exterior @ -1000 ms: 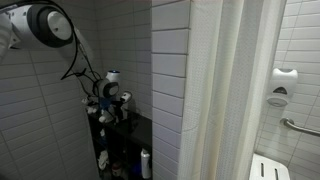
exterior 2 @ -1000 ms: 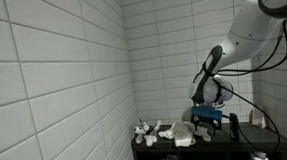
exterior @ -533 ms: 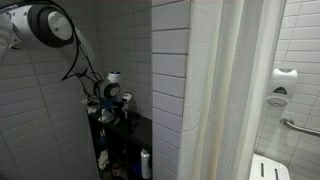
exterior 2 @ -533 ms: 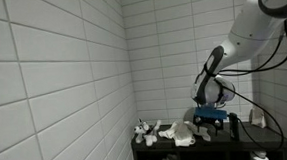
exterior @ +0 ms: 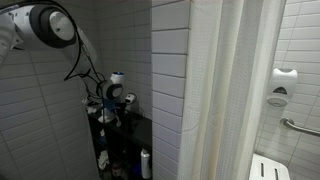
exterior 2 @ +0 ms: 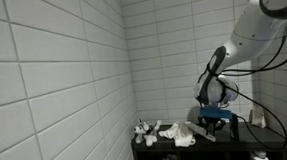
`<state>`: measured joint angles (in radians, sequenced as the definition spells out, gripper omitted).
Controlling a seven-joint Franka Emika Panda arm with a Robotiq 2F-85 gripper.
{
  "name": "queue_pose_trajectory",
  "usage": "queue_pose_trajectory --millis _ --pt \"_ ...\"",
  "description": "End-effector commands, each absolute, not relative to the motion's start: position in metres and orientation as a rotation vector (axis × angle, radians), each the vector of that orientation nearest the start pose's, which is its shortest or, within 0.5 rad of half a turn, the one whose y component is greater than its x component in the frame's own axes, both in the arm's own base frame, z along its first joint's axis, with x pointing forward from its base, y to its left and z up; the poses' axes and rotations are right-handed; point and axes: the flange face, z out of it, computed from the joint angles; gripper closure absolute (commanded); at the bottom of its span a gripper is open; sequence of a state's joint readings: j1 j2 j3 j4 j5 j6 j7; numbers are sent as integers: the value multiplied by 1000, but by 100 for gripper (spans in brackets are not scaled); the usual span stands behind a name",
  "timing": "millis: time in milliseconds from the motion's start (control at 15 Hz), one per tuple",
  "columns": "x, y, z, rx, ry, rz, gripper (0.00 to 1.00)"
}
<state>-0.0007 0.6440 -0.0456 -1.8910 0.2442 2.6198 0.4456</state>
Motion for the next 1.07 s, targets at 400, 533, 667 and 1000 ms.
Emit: queue_pose_trajectory --millis 400,533,667,1000 --pt "636 -45 169 -2830 1011 -82 100" --pt "637 -45 170 -2830 1012 -84 100" --pt "637 -46 171 -2828 1019 -87 100" --pt "641 -65 181 -2789 1078 -108 100"
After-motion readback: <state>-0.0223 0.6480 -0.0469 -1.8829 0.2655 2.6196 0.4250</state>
